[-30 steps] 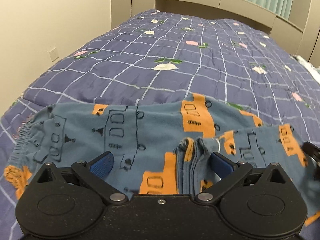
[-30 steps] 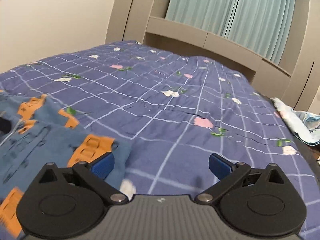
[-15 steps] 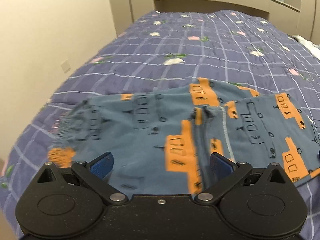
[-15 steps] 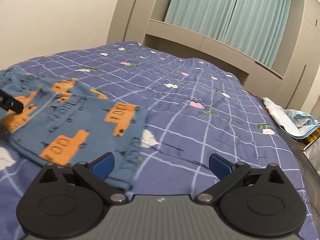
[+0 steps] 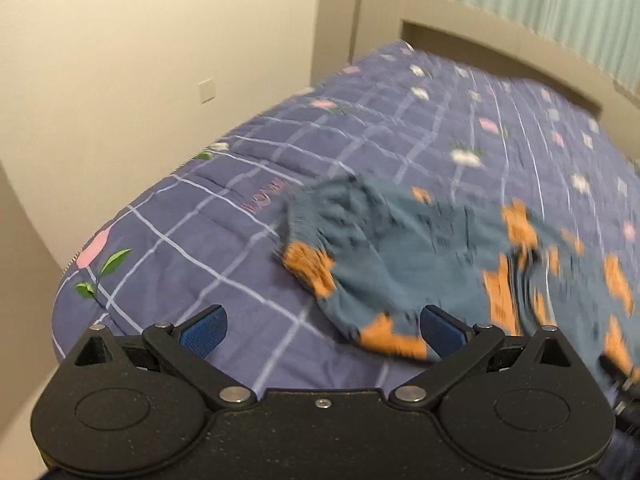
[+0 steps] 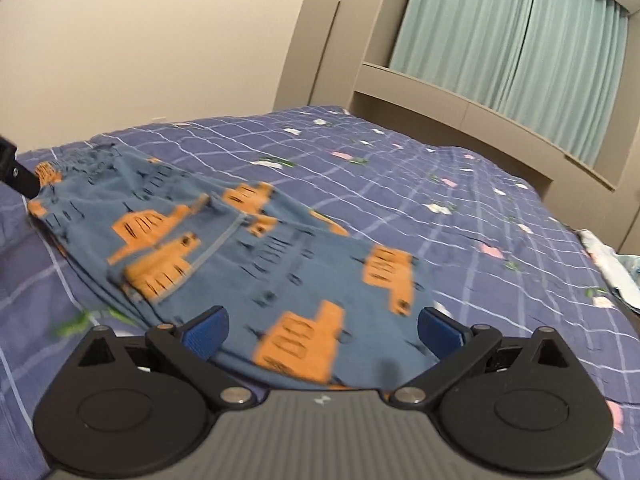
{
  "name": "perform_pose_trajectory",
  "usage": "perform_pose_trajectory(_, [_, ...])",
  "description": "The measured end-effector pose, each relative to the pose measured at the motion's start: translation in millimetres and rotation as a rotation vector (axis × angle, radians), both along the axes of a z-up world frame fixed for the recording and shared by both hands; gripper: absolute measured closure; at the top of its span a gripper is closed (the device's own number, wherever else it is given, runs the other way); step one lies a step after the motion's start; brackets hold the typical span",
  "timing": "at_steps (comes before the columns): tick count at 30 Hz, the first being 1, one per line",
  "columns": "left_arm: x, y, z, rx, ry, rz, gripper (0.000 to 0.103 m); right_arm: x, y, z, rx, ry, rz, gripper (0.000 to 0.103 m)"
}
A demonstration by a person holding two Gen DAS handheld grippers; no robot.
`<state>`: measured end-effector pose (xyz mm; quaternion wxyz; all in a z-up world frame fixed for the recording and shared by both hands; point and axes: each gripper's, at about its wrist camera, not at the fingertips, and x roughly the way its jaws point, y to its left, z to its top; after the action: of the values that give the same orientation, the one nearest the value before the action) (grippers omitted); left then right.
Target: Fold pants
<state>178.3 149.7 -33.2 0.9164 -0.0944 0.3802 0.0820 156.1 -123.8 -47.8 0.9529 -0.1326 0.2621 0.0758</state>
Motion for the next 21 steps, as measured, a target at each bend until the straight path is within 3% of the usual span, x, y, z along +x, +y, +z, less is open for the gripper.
perform_pose_trajectory(4, [16.1, 23.9, -7.5, -0.109, -0.091, -0.025, 0.001, 14.4, 13.6, -0.7, 0.035, 0.005, 0.006, 0.0])
perform_pose_trajectory(12, [47.2, 50.2, -32.3, -0.263, -0.149, -0.062, 0.003, 37.9, 22.2, -13.8, 0.066, 0.054, -0.031, 0.0])
perform_pose_trajectory(21, [46.4, 70.2, -58.5, -0.398, -0.147, 0.002, 0.029, 43.0, 18.8, -23.9, 0.088, 0.092, -0.031, 0.0])
